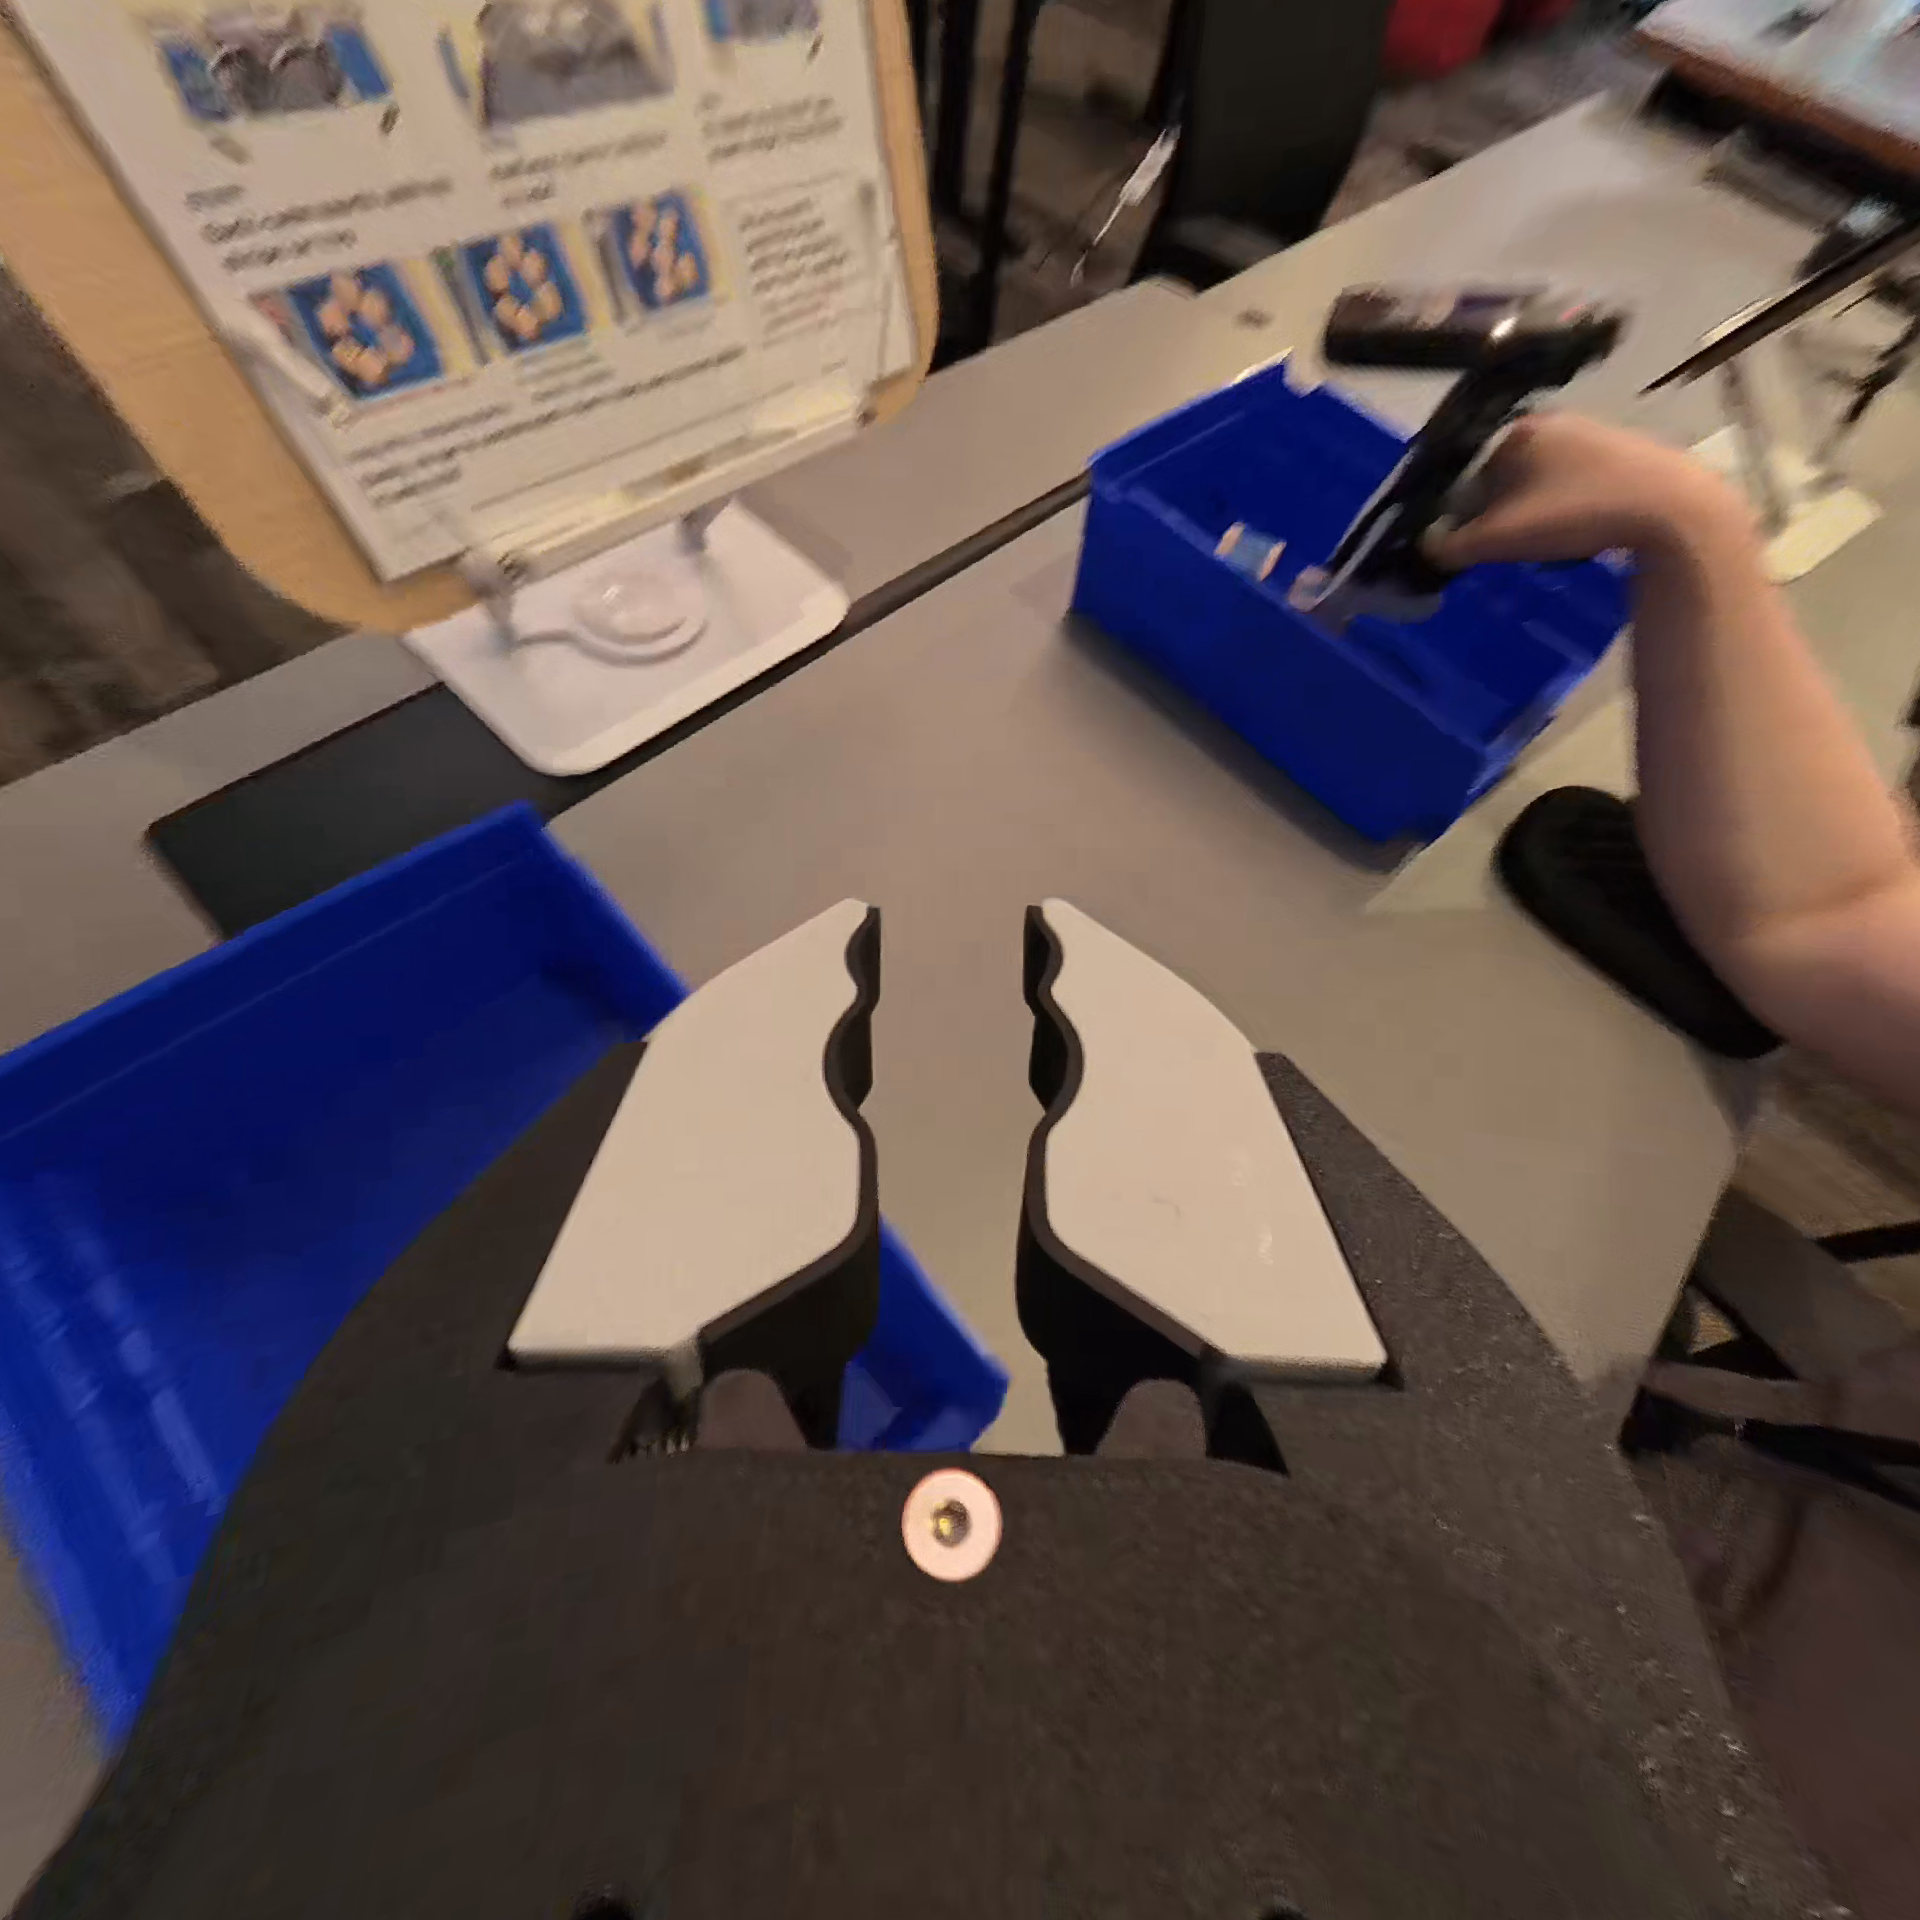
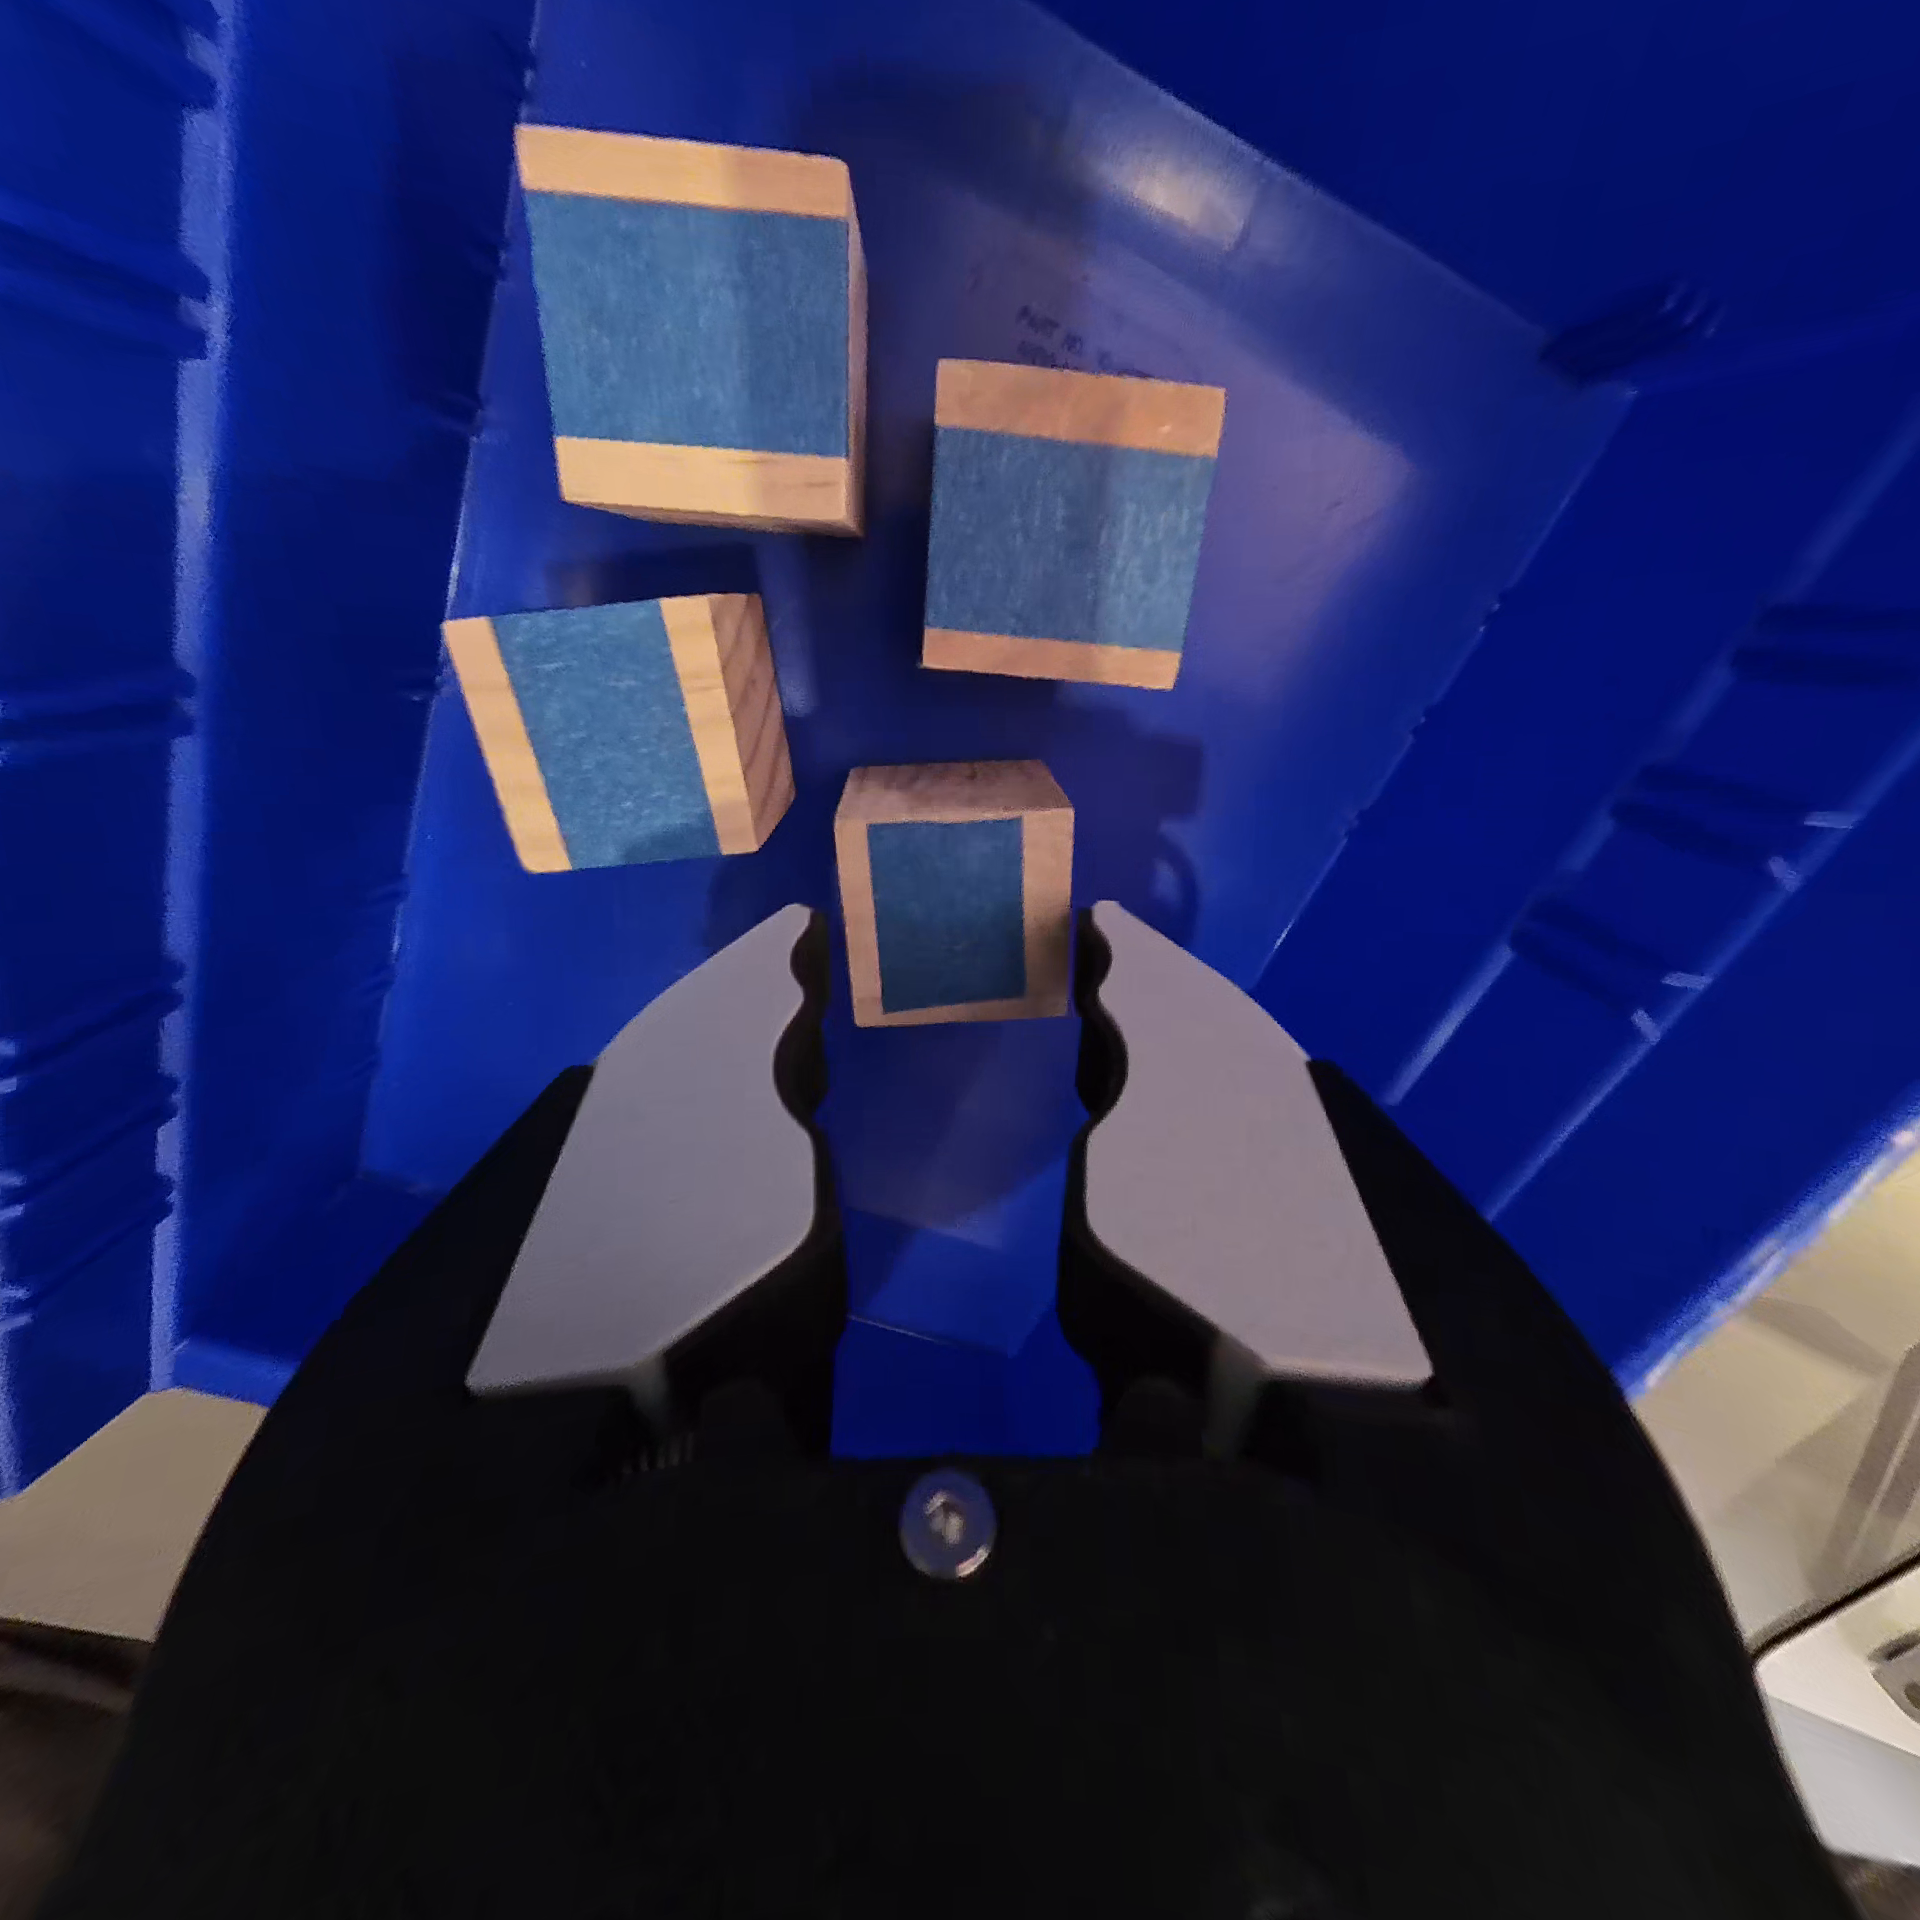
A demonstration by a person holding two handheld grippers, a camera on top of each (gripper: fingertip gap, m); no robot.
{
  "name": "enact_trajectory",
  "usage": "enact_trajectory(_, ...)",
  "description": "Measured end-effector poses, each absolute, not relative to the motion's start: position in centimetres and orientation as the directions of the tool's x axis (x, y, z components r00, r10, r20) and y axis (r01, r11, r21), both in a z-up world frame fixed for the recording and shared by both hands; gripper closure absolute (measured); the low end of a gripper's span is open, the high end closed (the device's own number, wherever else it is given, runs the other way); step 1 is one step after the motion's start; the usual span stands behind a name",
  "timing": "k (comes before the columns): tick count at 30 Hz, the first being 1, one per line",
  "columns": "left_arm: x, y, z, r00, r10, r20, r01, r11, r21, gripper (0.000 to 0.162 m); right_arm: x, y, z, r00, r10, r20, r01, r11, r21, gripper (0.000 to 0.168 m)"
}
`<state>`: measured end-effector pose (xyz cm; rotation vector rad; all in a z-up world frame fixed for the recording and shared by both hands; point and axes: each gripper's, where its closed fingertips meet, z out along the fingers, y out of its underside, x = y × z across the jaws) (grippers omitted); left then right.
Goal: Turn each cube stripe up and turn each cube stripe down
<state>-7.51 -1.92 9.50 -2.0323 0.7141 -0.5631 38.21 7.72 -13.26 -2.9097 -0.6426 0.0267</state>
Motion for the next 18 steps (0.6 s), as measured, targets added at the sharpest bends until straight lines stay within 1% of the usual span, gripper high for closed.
enact_trajectory(2, -9.7, -1.7, 8.5, 0.788, -0.613, 0.062, -0.308, -0.479, -0.822, 0.134, 38.1, 8.0, -12.3, 0.905, 0.424, 0.019, 0.419, -0.884, -0.207, 0.115)
enact_trajectory(4, -12.1, -1.2, 7.8, 0.847, -0.531, -0.004, -0.323, -0.51, -0.797, 0.134, 38.0, 7.9, -11.2, 0.901, 0.434, 0.026, 0.426, -0.871, -0.244, 0.114)
enact_trajectory(6, -14.5, -1.0, 6.5, 0.897, -0.44, -0.035, -0.313, -0.579, -0.753, 0.134, 37.9, 7.8, -10.3, 0.896, 0.443, 0.035, 0.436, -0.859, -0.268, 0.113)
enact_trajectory(8, -16.0, -1.1, 4.3, 0.926, -0.376, -0.013, -0.285, -0.678, -0.678, 0.131, 37.6, 7.7, -9.7, 0.89, 0.453, 0.044, 0.446, -0.85, -0.281, 0.113)
enact_trajectory(9, -16.4, -1.2, 3.1, 0.932, -0.363, 0.001, -0.281, -0.721, -0.633, 0.127, 37.4, 7.6, -9.6, 0.887, 0.46, 0.046, 0.453, -0.846, -0.282, 0.113)
enact_trajectory(13, -17.2, -0.2, -1.7, 0.922, -0.388, -0.005, -0.343, -0.808, -0.48, 0.116, 37.0, 7.4, -9.6, 0.875, 0.482, 0.055, 0.477, -0.835, -0.273, 0.113)
enact_trajectory(15, -17.1, 0.4, -4.1, 0.935, -0.353, 0.047, -0.305, -0.863, -0.402, 0.115, 37.1, 7.3, -9.6, 0.873, 0.484, 0.062, 0.482, -0.835, -0.264, 0.114)
enact_trajectory(18, -15.8, 1.7, -6.5, 0.949, -0.273, 0.159, -0.205, -0.915, -0.348, 0.116, 37.1, 7.1, -9.7, 0.871, 0.487, 0.065, 0.486, -0.835, -0.256, 0.113)
